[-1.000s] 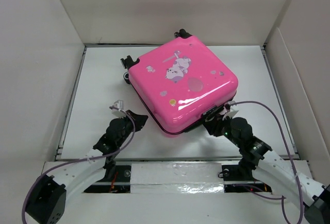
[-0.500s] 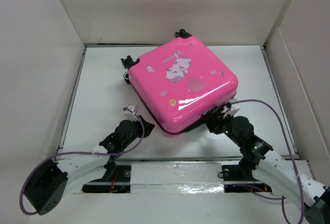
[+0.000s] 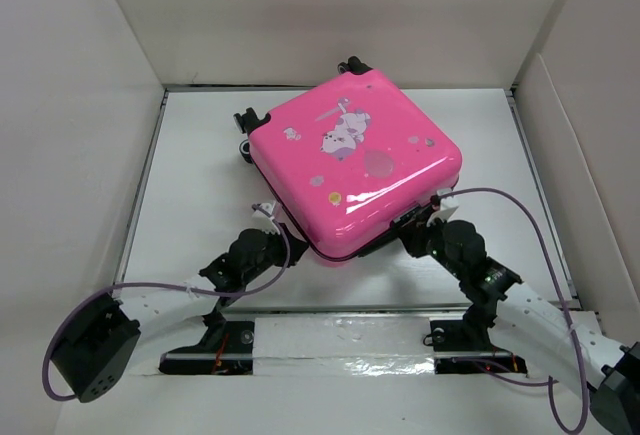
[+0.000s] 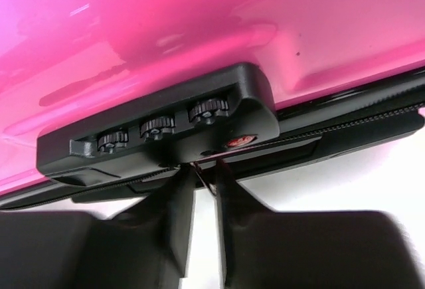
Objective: Pack the luggage
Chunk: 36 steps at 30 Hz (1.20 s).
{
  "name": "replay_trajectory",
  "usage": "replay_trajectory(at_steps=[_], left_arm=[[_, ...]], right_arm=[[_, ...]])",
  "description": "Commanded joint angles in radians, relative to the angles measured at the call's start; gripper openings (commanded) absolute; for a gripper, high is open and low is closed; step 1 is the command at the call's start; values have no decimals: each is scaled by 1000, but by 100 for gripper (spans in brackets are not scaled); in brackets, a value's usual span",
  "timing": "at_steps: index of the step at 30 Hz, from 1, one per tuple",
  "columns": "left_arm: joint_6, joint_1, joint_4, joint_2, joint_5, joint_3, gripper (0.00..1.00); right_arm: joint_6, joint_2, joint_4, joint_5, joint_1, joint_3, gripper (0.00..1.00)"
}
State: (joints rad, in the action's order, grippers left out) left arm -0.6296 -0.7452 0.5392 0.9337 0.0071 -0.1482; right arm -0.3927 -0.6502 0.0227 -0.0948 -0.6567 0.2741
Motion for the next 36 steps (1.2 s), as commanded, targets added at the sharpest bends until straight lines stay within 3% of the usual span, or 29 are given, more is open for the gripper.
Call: replay_trajectory(at_steps=[1,6,12,18,22,27,31,34,35,36], left_arm=[[14,-45,139,31,30,-54,0],[-7,-106,226,94,2,-82,0],[-22,-157,340,227,-50,-152,0],[-41,-157,413,344,-84,-244,0],[-42,-157,442,421,-65,-321,0],[-35,-178,447,550,-13,-454,0],[-27,-187,424,609,33,-507,0],[-30,-187,420,608,33,-478,20],[-19,-187,410,576,13,-461,41],[-12,-174,397,553,2,-423,50]], right_arm=[[-8,-14,124,43,-9,21,17],[-12,1,123,87,-18,16,0],[-49,15,77,87,-132,13,0],[-61,-43,-19,113,-346,100,0],[-104,-133,11,55,-486,135,0],[-130,-296,179,-72,-630,204,0],[-207,-388,394,-338,-640,195,0],[-245,-451,506,-471,-640,156,0],[-258,-454,516,-485,-640,146,0],[-265,-444,528,-493,-640,122,0]])
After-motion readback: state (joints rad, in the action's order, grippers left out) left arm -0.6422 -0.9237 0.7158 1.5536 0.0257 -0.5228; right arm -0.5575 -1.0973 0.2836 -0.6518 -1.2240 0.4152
